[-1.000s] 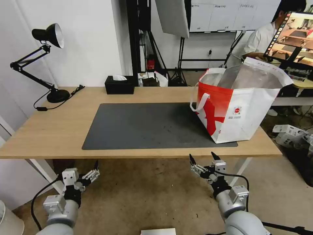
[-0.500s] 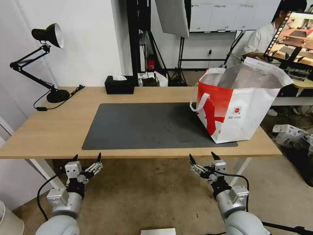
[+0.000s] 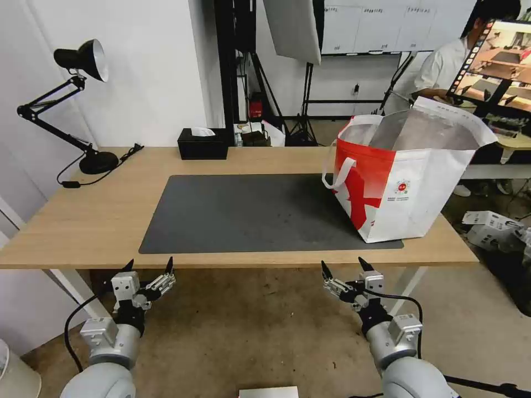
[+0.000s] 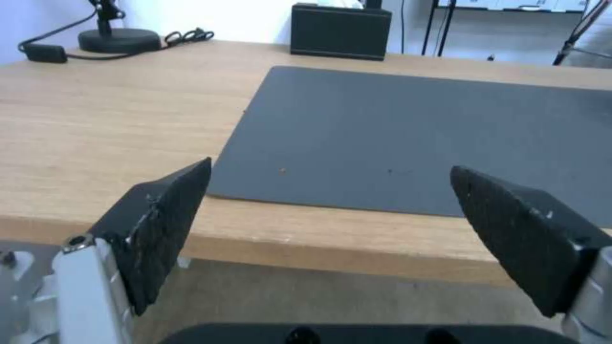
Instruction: Pick up the trash from the table and place it into the takeout bag.
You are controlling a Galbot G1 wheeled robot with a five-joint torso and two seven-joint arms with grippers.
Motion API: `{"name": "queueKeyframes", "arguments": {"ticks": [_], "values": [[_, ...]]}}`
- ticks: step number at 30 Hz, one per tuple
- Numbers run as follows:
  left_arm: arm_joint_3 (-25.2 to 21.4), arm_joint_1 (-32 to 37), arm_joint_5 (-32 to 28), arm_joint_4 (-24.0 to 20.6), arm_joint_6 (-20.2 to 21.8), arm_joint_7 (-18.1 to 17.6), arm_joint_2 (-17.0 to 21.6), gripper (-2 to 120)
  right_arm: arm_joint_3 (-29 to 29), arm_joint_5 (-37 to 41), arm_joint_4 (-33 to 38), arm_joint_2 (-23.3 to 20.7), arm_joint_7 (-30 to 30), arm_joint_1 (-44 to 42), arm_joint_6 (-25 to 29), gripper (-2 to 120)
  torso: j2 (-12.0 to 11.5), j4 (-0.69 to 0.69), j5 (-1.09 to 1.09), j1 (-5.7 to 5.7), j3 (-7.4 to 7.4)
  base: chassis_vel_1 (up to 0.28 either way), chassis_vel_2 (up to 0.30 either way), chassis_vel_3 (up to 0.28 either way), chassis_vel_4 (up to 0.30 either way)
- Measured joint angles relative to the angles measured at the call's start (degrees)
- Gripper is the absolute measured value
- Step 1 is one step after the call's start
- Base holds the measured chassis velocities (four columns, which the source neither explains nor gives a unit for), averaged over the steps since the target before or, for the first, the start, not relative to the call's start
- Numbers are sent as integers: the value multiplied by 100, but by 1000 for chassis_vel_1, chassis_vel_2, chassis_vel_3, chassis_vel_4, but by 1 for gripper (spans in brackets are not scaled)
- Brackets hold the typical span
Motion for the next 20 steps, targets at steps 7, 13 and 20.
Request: {"name": "queueKeyframes", "arguments": {"ticks": [7,13,20], "values": [[8,26,25,-22,-66,19,-19,100,0,0,0,0,0,0,0,100,0,0,0,0,0,0,0,0,0],[27,34,126,24,-106,39,-44,100,0,0,0,0,0,0,0,100,0,0,0,0,0,0,0,0,0],[36,35,167,49,-114,50,-52,100,0,0,0,0,0,0,0,100,0,0,0,0,0,0,0,0,0]]}}
